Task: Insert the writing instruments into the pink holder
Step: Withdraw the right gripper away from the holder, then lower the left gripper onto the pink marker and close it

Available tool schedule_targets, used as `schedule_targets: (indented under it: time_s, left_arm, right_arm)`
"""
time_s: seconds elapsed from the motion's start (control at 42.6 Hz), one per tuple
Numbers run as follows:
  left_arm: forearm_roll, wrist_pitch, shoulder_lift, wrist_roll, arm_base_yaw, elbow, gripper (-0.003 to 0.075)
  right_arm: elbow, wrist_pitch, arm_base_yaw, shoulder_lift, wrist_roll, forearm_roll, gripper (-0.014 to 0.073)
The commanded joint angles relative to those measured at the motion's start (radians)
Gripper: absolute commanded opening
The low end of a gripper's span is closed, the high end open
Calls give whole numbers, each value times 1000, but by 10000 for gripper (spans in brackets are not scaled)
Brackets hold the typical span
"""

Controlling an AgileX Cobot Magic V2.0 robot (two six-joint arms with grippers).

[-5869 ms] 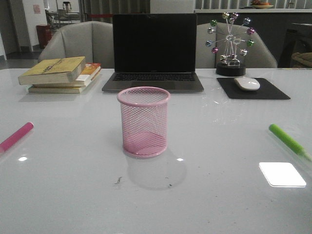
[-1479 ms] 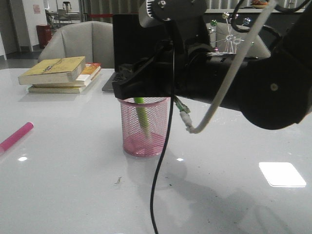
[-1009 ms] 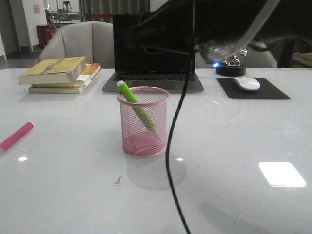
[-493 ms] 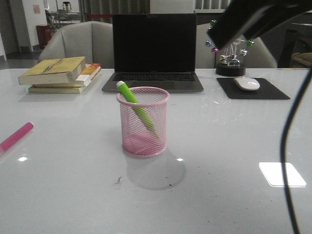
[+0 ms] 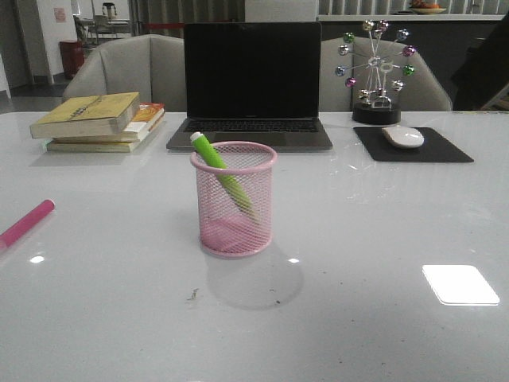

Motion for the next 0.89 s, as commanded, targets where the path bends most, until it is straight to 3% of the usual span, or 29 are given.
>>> schedule_targets:
  time_s: [0.0, 0.258, 0.423, 0.681, 0.869]
  left_arm:
    - [73, -2, 74, -95, -8, -82, 652]
    - [115, 5, 322, -104, -6, -250, 651]
    - [66, 5, 484, -104, 60, -359, 642]
    - [16, 5, 740, -83, 163, -523, 559]
    - [14, 16, 874, -62, 171, -614, 468]
  right_arm:
    - [-37, -62, -7, -17, 7, -9, 339]
    - [-37, -59, -7, -17, 7, -9, 339]
    - [-37, -59, -7, -17, 7, -9, 339]
    - [-37, -58, -7, -17, 7, -9, 339]
    - [-37, -58, -7, -17, 7, -9, 339]
